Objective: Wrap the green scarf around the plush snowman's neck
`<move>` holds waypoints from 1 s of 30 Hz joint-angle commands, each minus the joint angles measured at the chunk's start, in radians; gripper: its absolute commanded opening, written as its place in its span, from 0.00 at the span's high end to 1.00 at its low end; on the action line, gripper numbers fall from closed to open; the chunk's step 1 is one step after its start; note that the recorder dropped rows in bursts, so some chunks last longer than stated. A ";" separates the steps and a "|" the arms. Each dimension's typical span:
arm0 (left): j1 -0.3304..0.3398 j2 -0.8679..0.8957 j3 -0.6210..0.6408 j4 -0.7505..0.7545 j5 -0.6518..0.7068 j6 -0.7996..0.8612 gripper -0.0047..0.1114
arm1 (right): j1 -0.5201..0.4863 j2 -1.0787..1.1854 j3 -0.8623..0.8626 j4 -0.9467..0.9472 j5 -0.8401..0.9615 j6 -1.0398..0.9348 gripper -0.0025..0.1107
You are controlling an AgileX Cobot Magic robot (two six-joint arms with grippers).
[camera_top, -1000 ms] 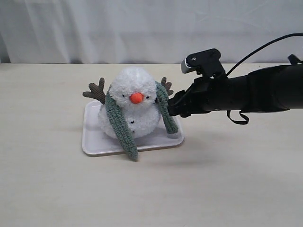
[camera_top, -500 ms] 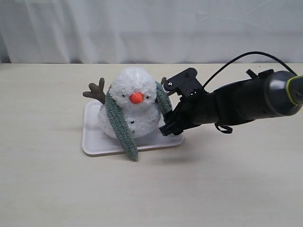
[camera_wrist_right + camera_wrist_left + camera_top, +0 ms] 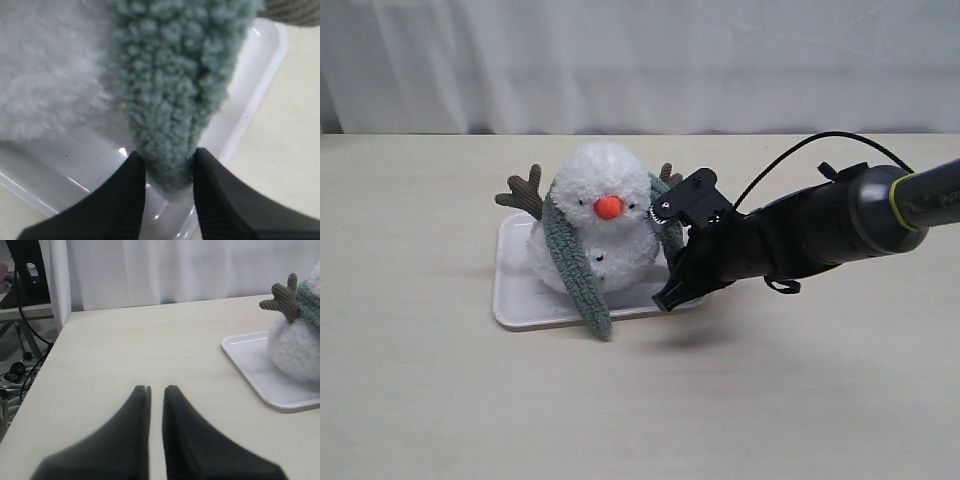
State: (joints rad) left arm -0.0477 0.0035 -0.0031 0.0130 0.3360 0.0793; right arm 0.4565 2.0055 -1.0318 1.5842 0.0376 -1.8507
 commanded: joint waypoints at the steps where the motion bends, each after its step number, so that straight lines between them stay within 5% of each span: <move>1: 0.003 -0.003 0.003 0.000 -0.013 0.001 0.87 | 0.000 0.001 -0.003 -0.001 -0.014 -0.011 0.70; 4: 0.003 -0.003 0.003 0.000 -0.013 0.001 0.87 | 0.000 -0.006 -0.003 -0.001 -0.014 -0.011 0.73; 10: 0.003 -0.003 0.003 0.000 -0.013 0.001 0.87 | 0.000 -0.022 -0.003 -0.001 -0.007 0.001 0.94; 19: 0.003 -0.003 0.003 0.000 -0.013 0.001 0.87 | 0.000 -0.110 -0.003 -0.001 0.039 0.212 0.94; 30: 0.003 -0.003 0.003 0.000 -0.013 0.001 0.87 | 0.000 -0.163 -0.003 -0.236 0.483 0.681 0.94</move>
State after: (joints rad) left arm -0.0477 0.0035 -0.0031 0.0130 0.3360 0.0793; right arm 0.4565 1.8478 -1.0318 1.4617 0.4535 -1.2893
